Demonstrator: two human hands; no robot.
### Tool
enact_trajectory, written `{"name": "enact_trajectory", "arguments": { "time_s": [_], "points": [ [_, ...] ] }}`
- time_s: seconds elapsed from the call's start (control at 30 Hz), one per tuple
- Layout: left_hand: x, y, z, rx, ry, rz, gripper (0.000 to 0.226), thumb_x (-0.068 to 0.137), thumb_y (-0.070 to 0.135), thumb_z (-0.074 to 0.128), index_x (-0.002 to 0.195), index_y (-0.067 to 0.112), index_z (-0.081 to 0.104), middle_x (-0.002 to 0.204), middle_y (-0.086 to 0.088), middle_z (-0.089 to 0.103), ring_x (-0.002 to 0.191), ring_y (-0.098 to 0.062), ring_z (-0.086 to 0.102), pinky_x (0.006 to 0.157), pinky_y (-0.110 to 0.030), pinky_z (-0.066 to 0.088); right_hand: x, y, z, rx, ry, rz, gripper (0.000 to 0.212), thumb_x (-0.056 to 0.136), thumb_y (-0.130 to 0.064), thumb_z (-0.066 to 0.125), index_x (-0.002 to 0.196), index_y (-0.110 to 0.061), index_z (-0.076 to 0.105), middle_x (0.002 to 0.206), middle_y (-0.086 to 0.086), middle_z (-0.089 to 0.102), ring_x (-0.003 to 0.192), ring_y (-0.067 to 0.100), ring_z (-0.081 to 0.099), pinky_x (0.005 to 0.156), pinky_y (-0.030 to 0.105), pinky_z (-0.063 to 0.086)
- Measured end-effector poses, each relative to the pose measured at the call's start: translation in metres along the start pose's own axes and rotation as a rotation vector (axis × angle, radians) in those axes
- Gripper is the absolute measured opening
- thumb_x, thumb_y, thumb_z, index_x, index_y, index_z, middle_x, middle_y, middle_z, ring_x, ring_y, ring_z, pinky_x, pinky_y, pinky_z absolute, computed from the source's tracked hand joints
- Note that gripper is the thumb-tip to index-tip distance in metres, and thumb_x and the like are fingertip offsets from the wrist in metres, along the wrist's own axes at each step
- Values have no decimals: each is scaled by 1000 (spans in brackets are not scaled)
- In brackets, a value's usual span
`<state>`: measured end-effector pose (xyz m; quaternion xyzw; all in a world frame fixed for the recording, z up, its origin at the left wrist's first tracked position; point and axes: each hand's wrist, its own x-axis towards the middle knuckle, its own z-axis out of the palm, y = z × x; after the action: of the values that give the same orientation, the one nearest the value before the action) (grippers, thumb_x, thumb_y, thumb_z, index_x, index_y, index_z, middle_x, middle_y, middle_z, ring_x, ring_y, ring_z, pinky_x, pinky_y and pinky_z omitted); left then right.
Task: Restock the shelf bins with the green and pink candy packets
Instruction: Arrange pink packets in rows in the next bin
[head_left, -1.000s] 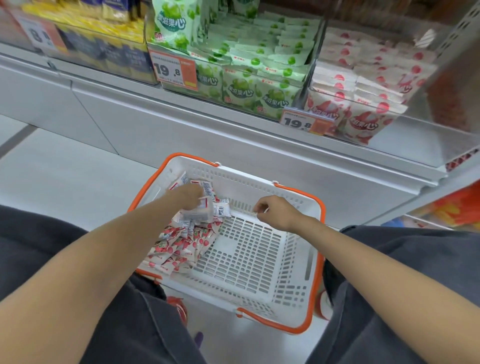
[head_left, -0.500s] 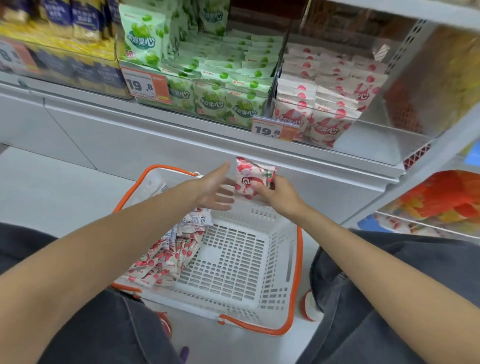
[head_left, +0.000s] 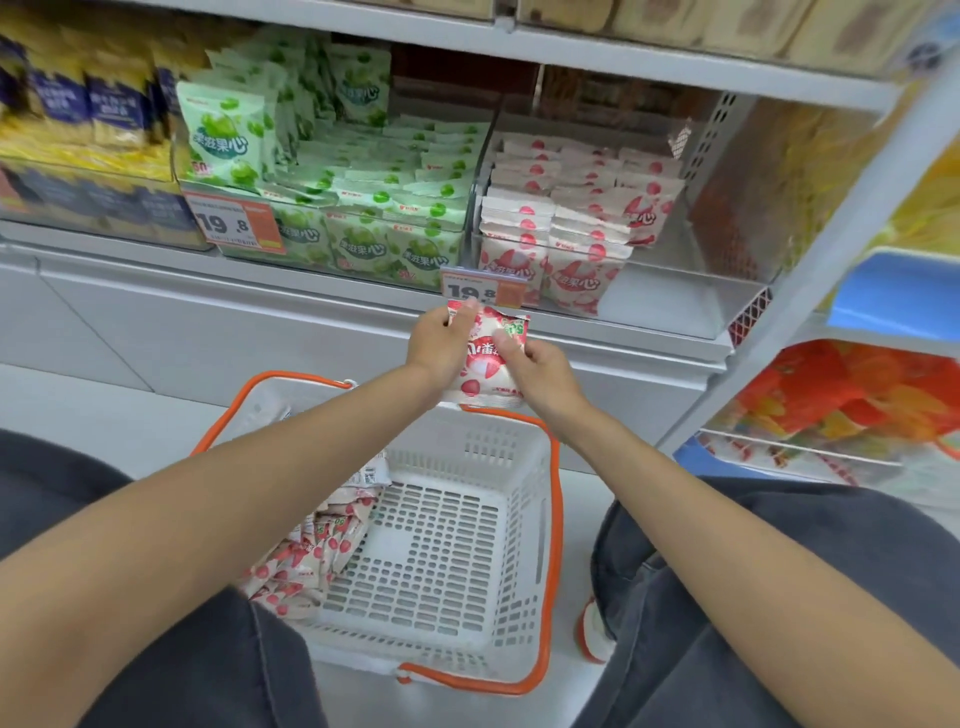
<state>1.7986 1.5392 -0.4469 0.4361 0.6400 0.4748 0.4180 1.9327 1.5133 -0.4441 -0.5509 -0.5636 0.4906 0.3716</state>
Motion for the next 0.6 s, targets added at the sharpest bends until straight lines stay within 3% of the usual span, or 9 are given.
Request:
{"name": "enact_trajectory", "arguments": {
  "time_s": [0.07,0.13,0.2,0.23,0.4,0.53,0.6],
  "points": [
    [3,7,-4,34,5,50,23,97,35,56,89,14,62,86,-3,64,81,-21,61,74,-30,47,0,-7,-11,41,-146,38,15,92,-23,66,95,-9,66,75,1,70,58,6,63,54,18,48],
    [1,12,-13,97,-151,164,16,93,27,64,101,12,65,91,3,63,83,-7,59,76,-20,47,7,-6,-24,-211,-245,10,17,88,-20,71,101,-9,68,87,7,74,69,12,69,63,26,56],
    [-4,12,-20,199,-352,235,15,90,18,70,101,8,71,87,5,68,74,2,61,71,-14,48,9,-9,-33,-502,-290,-55,21,83,-27,75,98,-13,71,84,8,73,70,20,70,64,33,58],
    [-7,11,-21,220,-382,224,13,89,16,70,99,7,72,83,4,68,70,2,61,68,-14,48,8,-12,-36,-531,-290,-64,24,80,-30,77,97,-14,71,80,6,73,70,19,70,63,34,57],
    [-6,13,-27,52,-235,-6,14,95,12,61,84,8,69,71,-1,64,61,-8,56,53,-13,48,7,-29,-48,-291,-138,-30,30,76,-28,82,98,-14,67,80,0,72,63,8,69,56,18,53],
    [-8,22,-24,-253,-156,-188,19,100,10,52,84,11,61,78,-6,64,64,-10,59,58,-15,55,12,-33,-50,183,-64,77,36,76,-6,80,108,-11,64,92,5,73,73,15,70,68,29,60],
    [-10,26,-24,-269,-160,-208,19,101,9,50,83,10,58,78,-6,64,58,-7,63,58,-17,54,14,-37,-51,232,0,66,40,76,2,77,110,-8,61,93,8,70,75,18,68,70,29,59]
  ]
}}
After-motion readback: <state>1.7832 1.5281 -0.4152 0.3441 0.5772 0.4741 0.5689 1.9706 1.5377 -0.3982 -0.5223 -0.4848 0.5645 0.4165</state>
